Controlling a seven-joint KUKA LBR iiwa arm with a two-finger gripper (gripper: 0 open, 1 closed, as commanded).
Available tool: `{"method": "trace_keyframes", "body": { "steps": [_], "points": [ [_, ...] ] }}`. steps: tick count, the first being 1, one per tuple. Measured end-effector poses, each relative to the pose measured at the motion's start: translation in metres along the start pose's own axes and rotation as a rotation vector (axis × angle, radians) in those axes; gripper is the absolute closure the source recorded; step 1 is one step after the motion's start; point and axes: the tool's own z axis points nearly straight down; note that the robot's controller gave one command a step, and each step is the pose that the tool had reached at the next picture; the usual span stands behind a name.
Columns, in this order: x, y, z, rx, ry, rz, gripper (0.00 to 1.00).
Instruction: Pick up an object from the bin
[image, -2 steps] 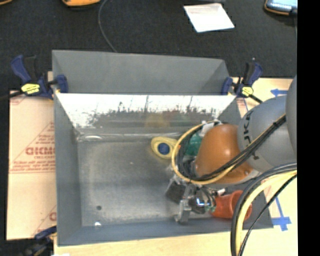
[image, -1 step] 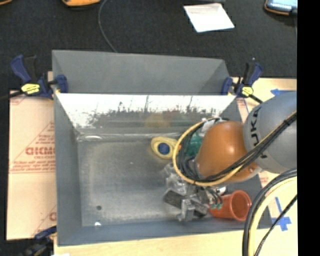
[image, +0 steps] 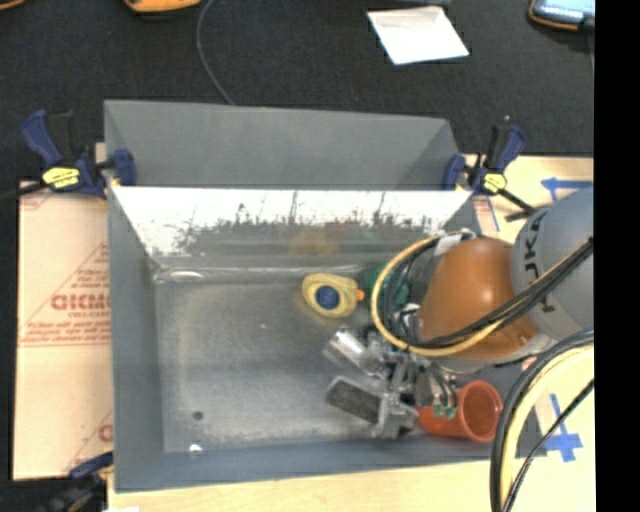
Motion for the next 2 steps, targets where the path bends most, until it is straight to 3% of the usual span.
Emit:
{"method": "trace_keyframes", "body": {
  "steps": [1,2],
  "points": [
    [-0.008,-0.007,0.03,-0.006,-0.009,-0.119,0.0],
    [0.001,0.01,0.03,-0.002,0.0,0.282,1.0]
  ]
}}
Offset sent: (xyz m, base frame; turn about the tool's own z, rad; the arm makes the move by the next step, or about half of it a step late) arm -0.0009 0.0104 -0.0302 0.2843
